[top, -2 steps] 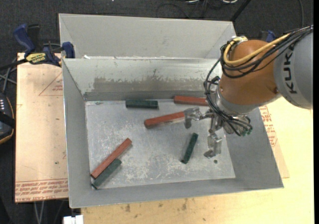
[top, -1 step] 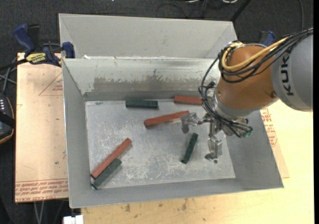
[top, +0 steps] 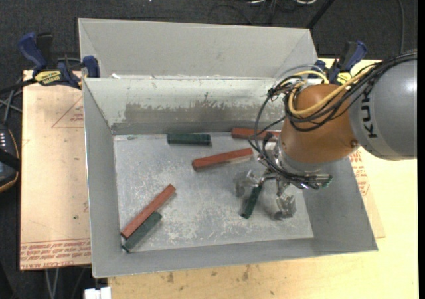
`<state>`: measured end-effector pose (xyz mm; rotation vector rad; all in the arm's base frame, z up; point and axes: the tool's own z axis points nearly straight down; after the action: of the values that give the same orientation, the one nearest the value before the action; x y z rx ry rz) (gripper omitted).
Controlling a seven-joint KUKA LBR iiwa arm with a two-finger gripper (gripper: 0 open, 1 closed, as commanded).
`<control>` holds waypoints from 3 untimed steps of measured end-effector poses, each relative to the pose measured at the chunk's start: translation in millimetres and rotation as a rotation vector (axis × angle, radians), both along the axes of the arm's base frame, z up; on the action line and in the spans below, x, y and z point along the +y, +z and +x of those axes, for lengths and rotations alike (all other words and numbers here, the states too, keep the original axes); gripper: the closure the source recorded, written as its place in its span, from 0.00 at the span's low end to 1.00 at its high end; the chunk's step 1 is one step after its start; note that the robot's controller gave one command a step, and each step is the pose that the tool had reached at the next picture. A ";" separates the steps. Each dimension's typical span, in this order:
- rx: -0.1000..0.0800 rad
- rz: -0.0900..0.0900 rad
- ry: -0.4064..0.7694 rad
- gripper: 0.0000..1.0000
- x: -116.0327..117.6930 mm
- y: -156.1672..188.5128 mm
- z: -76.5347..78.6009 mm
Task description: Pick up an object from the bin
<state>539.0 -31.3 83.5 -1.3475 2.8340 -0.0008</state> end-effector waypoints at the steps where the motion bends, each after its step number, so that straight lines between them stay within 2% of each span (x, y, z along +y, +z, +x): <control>1: 0.000 0.001 0.163 1.00 -3.5 -12.9 -7.1; 3: 0.006 0.002 0.162 1.00 -3.2 -9.1 -8.4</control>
Offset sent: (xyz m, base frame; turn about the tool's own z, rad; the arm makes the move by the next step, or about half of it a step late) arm 0.0000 0.0000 0.0000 0.0000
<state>530.6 -34.5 74.4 -1.5750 2.7190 0.0057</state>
